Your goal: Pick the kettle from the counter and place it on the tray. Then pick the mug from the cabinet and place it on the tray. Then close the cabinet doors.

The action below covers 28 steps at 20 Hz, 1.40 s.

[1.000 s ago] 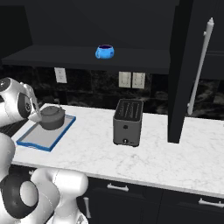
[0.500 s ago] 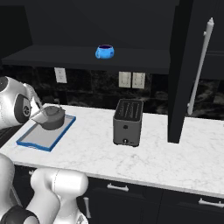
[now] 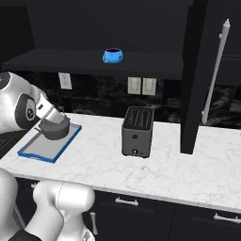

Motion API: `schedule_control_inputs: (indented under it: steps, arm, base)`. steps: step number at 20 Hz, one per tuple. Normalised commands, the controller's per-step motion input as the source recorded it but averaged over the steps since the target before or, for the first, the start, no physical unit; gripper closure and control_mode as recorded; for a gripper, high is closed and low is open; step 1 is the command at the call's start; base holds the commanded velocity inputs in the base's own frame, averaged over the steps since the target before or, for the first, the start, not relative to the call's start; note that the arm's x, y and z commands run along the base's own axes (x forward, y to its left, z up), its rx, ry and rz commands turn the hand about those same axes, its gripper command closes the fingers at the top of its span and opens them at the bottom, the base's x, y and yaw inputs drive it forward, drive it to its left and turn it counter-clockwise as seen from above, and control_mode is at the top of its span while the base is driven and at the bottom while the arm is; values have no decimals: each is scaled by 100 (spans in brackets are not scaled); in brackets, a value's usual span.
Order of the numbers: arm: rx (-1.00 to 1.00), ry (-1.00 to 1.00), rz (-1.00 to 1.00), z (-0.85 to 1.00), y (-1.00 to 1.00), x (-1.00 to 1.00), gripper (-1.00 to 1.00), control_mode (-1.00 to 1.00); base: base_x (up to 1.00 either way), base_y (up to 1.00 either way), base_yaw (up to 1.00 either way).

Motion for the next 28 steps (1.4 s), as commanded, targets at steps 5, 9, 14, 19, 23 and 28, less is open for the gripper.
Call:
schedule_control_inputs:
  steps: [5,9,14,19,23,28]
  arm:
    - [-5,7,11,53,-27,-2,-100,-100]
    - [0,0,4,43,-24,10,-100,-100]
    - [-1,-12,0,13,-33,32,-100,-100]
    - [0,-9,6,29,-35,30,-100,-100]
    - [-2,0,7,43,-31,33,-100,-100]
    - [-6,0,5,32,-23,44,-100,-100]
  base:
    - [0,0,0]
    - [0,0,0]
    - [0,0,0]
    - [0,0,0]
    - [0,0,0]
    - [0,0,0]
